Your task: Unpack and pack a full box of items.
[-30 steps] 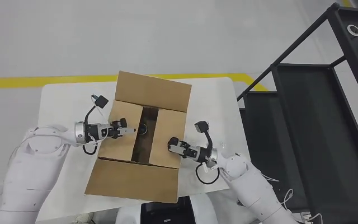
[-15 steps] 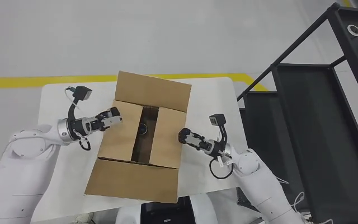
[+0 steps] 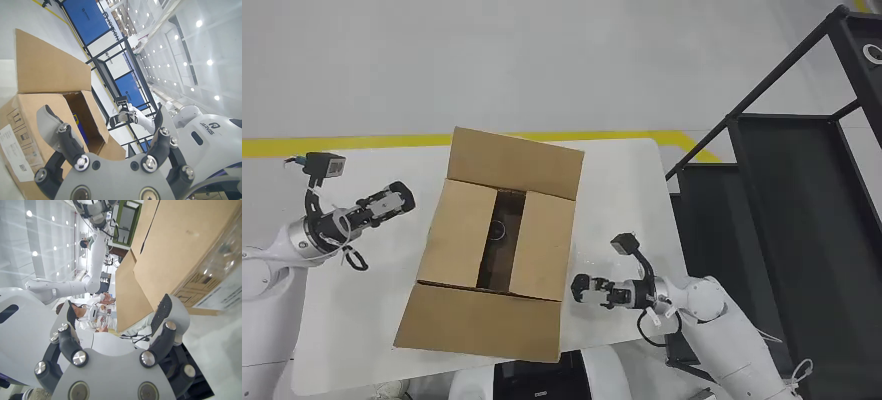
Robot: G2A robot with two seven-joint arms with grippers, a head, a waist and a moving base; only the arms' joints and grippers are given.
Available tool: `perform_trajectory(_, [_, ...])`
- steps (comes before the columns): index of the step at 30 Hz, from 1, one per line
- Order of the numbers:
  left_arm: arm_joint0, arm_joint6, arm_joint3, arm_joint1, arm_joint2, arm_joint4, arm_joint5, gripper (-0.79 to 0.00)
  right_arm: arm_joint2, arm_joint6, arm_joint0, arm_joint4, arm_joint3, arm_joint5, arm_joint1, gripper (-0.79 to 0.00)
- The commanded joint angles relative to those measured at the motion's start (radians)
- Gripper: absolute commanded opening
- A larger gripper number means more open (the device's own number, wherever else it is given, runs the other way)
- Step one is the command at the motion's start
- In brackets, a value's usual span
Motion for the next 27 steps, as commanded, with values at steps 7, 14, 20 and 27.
perform_trajectory(7, [0.042, 0.013, -0.011, 0.007, -0.044, 0.001, -0.001, 0.0, -0.077, 0.015, 0.009, -0.049, 0.021, 0.051, 0.002, 0.0])
perform_trajectory(14, [0.065, 0.023, -0.019, 0.009, -0.056, 0.001, 0.0, 0.0, -0.127, 0.032, -0.002, -0.073, 0.008, 0.074, 0.008, 0.0])
perform_trajectory(20, [0.073, 0.03, -0.022, 0.011, -0.065, 0.002, 0.0, 0.0, -0.155, 0.055, -0.01, -0.002, -0.036, 0.067, 0.012, 0.0])
perform_trajectory(27, [0.086, 0.046, -0.021, 0.013, -0.074, 0.005, 0.002, 0.0, -0.169, 0.025, 0.018, 0.077, -0.069, 0.008, 0.012, 0.0])
